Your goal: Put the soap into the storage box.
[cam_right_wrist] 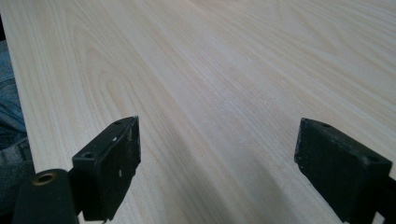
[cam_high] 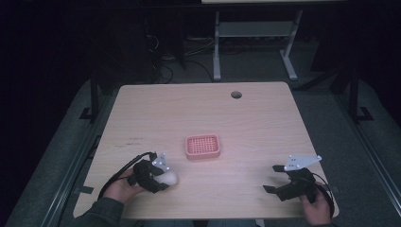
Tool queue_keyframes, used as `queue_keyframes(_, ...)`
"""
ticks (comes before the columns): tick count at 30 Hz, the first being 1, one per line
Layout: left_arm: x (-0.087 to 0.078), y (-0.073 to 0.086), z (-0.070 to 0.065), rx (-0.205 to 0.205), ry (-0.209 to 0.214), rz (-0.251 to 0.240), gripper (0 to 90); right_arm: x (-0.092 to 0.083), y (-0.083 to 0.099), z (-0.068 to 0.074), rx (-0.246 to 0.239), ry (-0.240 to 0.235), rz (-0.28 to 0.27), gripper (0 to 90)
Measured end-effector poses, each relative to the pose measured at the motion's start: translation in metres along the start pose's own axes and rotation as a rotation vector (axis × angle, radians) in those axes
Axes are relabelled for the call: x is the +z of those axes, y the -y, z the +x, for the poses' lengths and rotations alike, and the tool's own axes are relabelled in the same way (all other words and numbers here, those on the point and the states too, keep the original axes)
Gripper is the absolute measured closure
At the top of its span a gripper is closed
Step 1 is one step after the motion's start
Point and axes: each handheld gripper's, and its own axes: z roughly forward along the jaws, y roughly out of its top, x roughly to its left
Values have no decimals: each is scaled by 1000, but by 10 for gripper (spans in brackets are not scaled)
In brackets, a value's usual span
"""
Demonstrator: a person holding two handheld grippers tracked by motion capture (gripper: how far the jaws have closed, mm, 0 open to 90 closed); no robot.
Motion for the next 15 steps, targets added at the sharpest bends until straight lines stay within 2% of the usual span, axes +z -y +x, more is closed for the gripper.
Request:
queue_keyframes(5, -3, -5, 0, 5, -7, -17, 493, -1, 0, -1, 2, 2, -3, 142)
queue_keyframes(15, -3, -16, 6, 17, 16, -25, 493, 0, 0, 0, 3, 0, -6, 142)
